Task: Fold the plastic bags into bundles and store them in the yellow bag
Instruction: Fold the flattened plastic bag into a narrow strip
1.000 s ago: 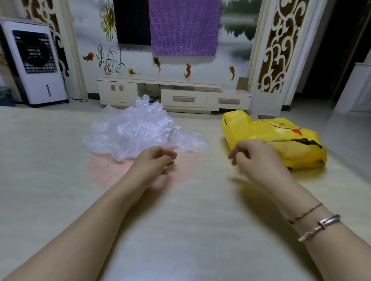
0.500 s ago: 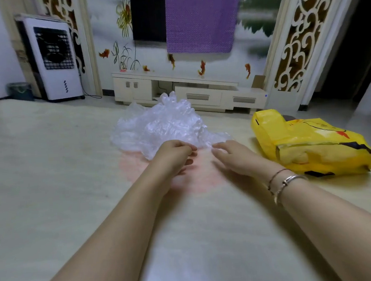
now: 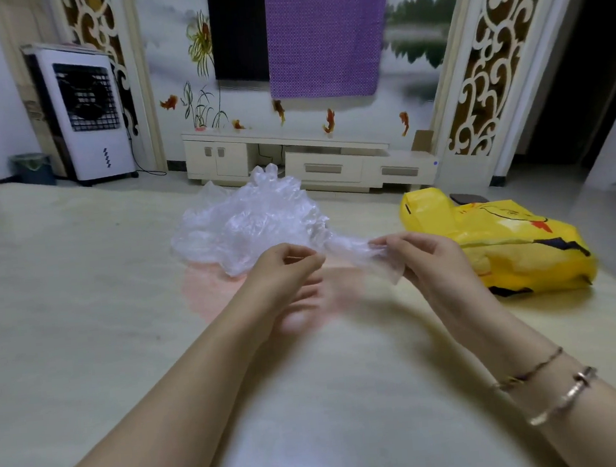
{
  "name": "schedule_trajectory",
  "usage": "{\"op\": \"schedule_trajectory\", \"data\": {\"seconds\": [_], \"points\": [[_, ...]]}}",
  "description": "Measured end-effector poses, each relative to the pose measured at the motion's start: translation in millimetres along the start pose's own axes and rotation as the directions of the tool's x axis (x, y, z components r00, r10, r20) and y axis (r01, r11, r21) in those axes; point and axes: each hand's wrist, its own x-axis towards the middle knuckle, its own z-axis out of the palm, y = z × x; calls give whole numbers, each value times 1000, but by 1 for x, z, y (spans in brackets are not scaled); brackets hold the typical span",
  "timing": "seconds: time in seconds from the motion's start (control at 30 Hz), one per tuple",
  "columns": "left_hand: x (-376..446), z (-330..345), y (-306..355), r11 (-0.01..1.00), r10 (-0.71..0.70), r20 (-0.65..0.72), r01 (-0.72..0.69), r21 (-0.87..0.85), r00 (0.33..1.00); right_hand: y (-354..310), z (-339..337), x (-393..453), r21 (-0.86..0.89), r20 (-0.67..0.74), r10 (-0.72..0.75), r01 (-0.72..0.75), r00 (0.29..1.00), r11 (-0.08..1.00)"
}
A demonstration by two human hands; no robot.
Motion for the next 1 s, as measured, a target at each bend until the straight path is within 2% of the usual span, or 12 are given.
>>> {"op": "schedule_trajectory", "data": {"seconds": [0.1, 0.2, 0.4, 0.5, 0.63, 0.77, 0.9, 1.0], "points": [[-15, 11, 4, 988, -65, 105, 78, -130, 992, -1, -2, -10, 50, 46, -44, 42, 998, 998], [-23, 16, 5, 974, -30, 193, 72, -216, 981, -6, 1, -17, 38, 117, -121, 117, 986, 992], [-23, 15, 4, 908, 24, 203, 64, -414, 979, -2, 8, -20, -28, 180, -136, 144, 974, 989], [-24, 17, 1, 928, 54, 266, 50, -370, 963, -1, 11, -18, -28, 187, -68, 75, 980, 997], [-25, 24, -4, 968, 71, 287, 3, -252, 955, -2, 14, -13, -29, 140, 94, -91, 986, 995], [-24, 29, -7, 984, 135, 261, -98, -149, 956, 0, 17, -17, -104, 129, 104, -90, 986, 990], [-24, 26, -5, 977, 213, 181, -207, -53, 960, 1, 17, -17, -18, 186, 122, -121, 975, 993], [-27, 21, 0, 973, 226, 180, -214, -83, 958, 0, 13, -15, 106, 154, 143, -160, 978, 981]]}}
